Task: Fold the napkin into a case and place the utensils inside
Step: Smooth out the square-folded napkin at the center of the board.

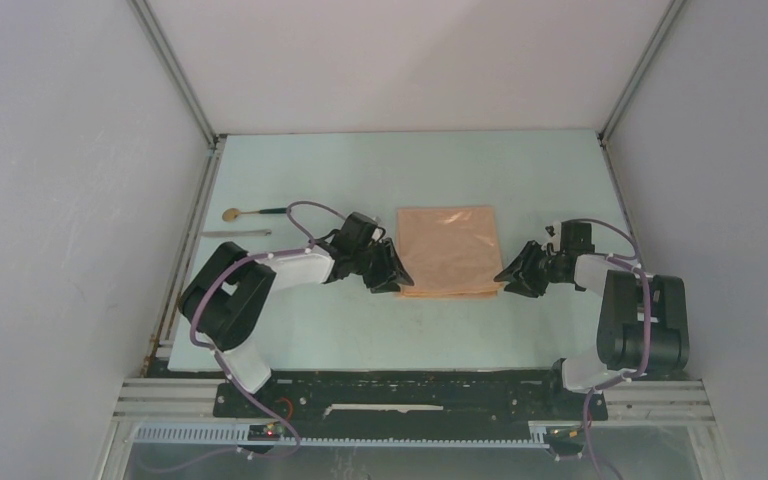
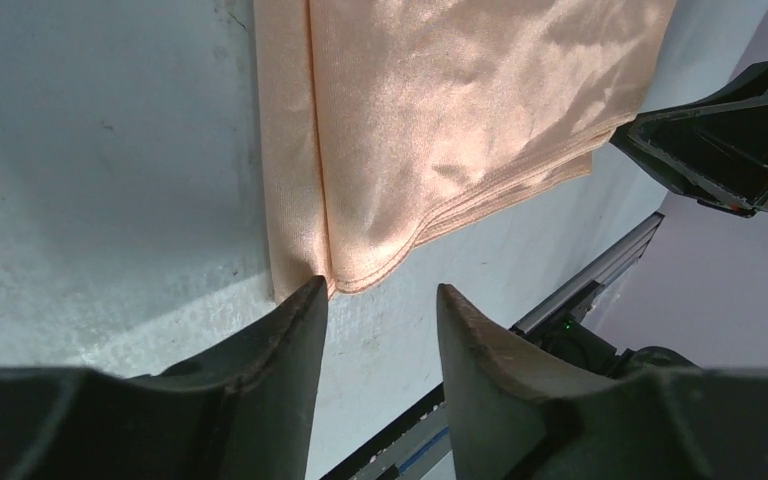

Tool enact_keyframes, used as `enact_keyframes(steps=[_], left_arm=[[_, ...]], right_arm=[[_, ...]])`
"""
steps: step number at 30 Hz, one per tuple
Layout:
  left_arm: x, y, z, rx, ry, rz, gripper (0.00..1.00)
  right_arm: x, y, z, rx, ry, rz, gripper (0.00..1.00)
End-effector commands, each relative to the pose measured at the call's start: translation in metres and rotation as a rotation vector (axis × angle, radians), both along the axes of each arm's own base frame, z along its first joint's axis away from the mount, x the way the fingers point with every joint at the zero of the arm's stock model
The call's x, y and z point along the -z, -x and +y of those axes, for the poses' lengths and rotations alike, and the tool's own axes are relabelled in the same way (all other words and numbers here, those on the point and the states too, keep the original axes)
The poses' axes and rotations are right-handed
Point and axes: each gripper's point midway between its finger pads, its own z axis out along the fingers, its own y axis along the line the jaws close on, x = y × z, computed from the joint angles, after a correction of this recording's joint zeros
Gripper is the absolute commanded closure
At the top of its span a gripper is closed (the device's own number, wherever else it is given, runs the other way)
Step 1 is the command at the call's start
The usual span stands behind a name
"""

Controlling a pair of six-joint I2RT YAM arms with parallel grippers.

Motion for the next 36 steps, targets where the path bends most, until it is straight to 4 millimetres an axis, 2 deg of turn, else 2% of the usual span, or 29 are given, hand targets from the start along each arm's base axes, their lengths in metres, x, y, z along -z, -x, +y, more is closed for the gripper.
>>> enact_keyframes(steps=[1, 4, 8, 16, 19, 23, 24, 25, 26, 29, 36], left_arm=[[-0.001, 0.003, 0.000, 0.027, 0.002, -0.028, 0.55], [0.003, 0.000, -0.005, 0.034, 0.013, -0.014, 0.62], [0.000, -0.004, -0.010, 0.042, 0.027, -0.019, 0.67], [0.006, 0.001, -0.008, 0.050, 0.025, -0.006, 0.69], [0.004, 0.000, -0.008, 0.043, 0.028, -0.011, 0.79], [-0.001, -0.001, -0.005, 0.040, 0.031, -0.024, 0.87], [-0.001, 0.000, -0.005, 0.040, 0.033, -0.022, 0.90], [-0.001, 0.000, -0.004, 0.038, 0.034, -0.021, 0.98], [-0.002, 0.000, -0.003, 0.034, 0.035, -0.019, 1.00], [0.000, 0.000, 0.001, 0.026, 0.029, -0.018, 1.00], [0.005, 0.004, 0.010, 0.013, 0.025, -0.006, 1.00]], right_arm=[[-0.002, -0.006, -0.003, -0.014, 0.012, -0.033, 0.51], [-0.001, -0.006, -0.002, -0.015, 0.013, -0.030, 0.51], [-0.001, -0.007, -0.003, -0.012, 0.012, -0.029, 0.50], [0.003, -0.006, -0.004, -0.008, 0.017, -0.018, 0.47], [0.003, -0.006, -0.003, -0.008, 0.012, -0.014, 0.49], [0.002, -0.005, -0.001, -0.013, 0.004, -0.013, 0.53], [0.001, -0.005, -0.001, -0.014, 0.000, -0.013, 0.54], [0.001, -0.004, 0.000, -0.015, -0.003, -0.009, 0.55], [0.001, -0.003, 0.000, -0.016, -0.003, -0.008, 0.54], [0.000, -0.001, 0.003, -0.026, 0.001, -0.007, 0.50], [0.001, 0.000, 0.007, -0.030, -0.003, -0.009, 0.52]])
